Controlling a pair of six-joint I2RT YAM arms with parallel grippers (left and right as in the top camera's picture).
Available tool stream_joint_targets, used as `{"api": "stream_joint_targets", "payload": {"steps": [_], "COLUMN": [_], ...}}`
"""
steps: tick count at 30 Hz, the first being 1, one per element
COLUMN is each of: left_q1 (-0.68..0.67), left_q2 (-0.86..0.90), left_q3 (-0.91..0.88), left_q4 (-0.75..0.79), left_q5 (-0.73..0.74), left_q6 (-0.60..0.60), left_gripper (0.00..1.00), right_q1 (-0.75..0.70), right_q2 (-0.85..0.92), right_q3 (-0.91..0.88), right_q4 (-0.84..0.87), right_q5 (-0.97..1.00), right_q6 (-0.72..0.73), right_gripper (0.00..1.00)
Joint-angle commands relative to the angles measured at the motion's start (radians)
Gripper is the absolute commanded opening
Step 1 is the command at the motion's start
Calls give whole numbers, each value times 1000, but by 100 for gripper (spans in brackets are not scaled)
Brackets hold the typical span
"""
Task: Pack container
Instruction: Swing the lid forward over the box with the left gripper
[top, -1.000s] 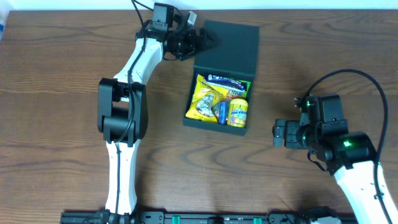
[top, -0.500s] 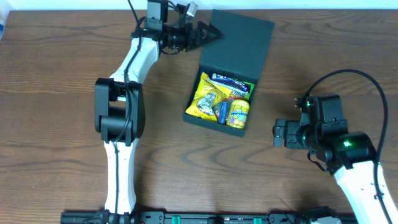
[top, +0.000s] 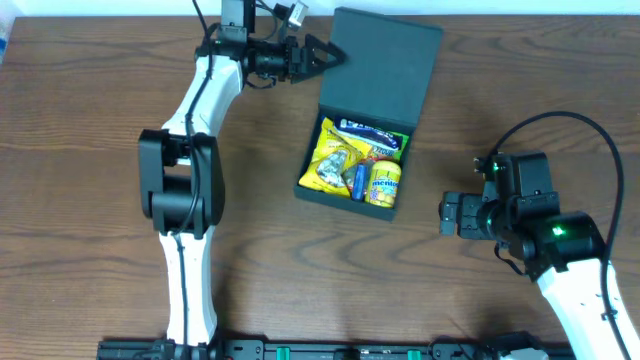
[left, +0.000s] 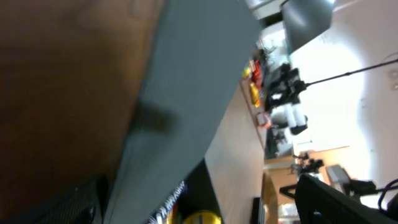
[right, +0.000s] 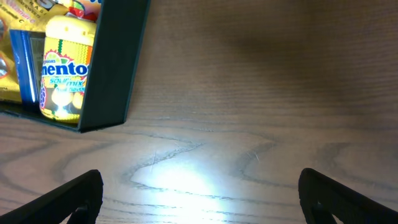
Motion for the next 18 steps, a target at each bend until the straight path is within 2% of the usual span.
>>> {"api": "stream_joint_targets", "payload": {"steps": [1,5,12,18], "left_q1": [-36,-60,-61,-61], "left_q2": [-100,-151,-200,-281], "left_q3": [23,23,23,23], "left_q4": [-124,-286,-375,-527], "left_q5": [-61,-135,-179,-281], "left_q6": [212,332,341,426], "left_gripper": [96,96,96,96], "right_q1": [10,10,10,10], "right_q2": [-2,-2,-2,-2], "right_q3": [2,2,2,2], "right_q4": [-1,-1,-1,0], "right_q5": [18,32,32,32], "right_q6": [-12,-12,-12,-12], "right_gripper": [99,99,99,99]}}
